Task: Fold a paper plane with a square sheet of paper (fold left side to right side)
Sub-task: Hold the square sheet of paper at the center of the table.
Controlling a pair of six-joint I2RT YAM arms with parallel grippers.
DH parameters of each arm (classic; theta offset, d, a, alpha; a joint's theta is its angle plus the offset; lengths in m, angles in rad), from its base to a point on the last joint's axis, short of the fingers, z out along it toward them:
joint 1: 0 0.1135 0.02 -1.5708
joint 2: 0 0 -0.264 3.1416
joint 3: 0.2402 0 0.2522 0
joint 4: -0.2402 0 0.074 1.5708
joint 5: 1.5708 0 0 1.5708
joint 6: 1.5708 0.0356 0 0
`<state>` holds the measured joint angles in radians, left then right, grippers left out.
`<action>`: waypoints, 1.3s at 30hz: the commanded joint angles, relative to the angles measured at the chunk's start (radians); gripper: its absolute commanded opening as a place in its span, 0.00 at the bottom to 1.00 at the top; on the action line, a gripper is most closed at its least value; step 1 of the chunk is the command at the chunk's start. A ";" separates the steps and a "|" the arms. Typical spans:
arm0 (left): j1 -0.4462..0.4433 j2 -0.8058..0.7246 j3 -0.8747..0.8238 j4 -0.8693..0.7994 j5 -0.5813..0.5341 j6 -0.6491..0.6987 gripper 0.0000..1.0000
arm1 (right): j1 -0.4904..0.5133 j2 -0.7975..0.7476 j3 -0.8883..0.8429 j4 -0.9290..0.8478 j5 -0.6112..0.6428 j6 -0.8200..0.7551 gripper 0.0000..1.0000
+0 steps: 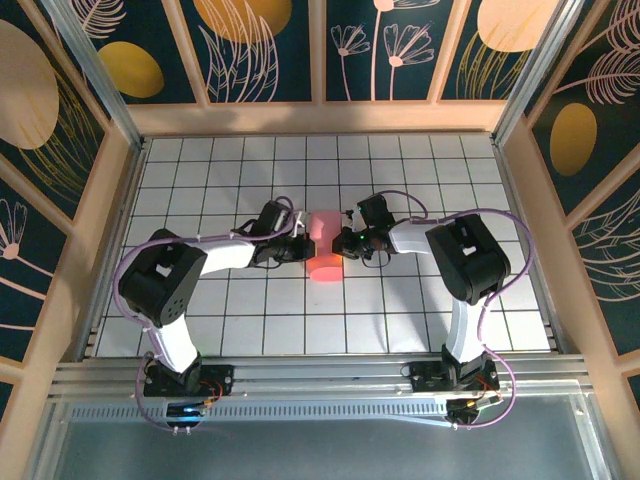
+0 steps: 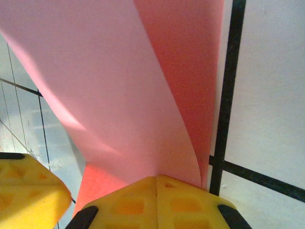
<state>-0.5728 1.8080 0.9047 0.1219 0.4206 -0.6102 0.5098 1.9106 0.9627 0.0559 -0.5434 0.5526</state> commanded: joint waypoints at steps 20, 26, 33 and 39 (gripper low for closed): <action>0.003 0.104 0.028 -0.068 -0.028 0.045 0.03 | 0.016 0.042 -0.010 -0.090 0.051 -0.017 0.07; 0.003 0.113 0.030 -0.074 -0.034 0.046 0.03 | 0.018 -0.019 0.027 -0.063 0.024 -0.011 0.06; 0.002 0.112 0.032 -0.079 -0.038 0.047 0.03 | 0.027 -0.026 0.066 -0.002 -0.007 0.006 0.06; 0.003 0.113 0.036 -0.083 -0.037 0.050 0.03 | 0.032 0.019 0.118 0.031 -0.011 0.013 0.06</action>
<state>-0.5732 1.8862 0.9333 0.1036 0.4183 -0.5823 0.5335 1.9057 1.0420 0.0566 -0.5476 0.5571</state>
